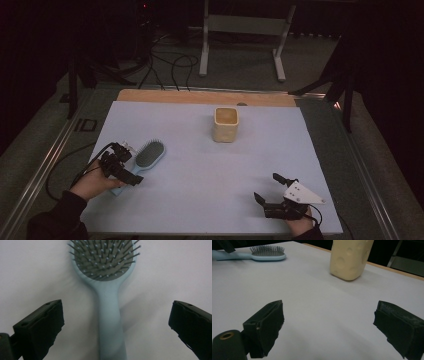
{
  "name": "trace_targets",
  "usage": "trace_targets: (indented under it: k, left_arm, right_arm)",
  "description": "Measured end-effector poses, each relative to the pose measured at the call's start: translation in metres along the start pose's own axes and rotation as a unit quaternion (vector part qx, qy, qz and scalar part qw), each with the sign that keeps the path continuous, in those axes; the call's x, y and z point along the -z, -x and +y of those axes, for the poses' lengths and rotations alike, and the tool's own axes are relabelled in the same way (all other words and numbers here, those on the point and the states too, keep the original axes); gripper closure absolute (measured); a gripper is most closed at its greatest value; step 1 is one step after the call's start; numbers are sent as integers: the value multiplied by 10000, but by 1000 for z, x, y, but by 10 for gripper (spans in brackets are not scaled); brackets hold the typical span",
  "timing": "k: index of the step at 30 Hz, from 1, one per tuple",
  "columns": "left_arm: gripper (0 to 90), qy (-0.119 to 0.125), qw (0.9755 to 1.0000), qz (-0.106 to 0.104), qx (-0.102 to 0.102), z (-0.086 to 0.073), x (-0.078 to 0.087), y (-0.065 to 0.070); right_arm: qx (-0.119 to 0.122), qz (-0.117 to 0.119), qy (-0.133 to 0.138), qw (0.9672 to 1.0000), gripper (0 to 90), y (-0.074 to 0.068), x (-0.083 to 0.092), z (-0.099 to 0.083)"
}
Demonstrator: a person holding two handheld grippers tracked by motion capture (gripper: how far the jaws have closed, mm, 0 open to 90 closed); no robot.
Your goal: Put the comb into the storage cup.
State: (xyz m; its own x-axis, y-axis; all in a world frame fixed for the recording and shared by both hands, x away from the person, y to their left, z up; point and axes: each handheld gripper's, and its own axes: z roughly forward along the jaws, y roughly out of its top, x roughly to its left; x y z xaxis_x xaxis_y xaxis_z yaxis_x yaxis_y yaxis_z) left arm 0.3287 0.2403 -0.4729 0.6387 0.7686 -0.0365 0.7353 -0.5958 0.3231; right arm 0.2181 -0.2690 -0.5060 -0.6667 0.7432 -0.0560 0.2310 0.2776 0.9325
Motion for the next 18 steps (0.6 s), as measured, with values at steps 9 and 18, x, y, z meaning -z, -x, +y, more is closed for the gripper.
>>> trace_targets:
  k: [9, 18]
  left_arm:
    - [161, -203, 9998, -47, -49, 5, -5, -5]
    - [303, -454, 9987, 1, -208, 11, -13, -4]
  right_arm:
    - [9, 9, 1, 10000, 88, 0, 0, 0]
    - [3, 6, -3, 10000, 88, 0, 0, 0]
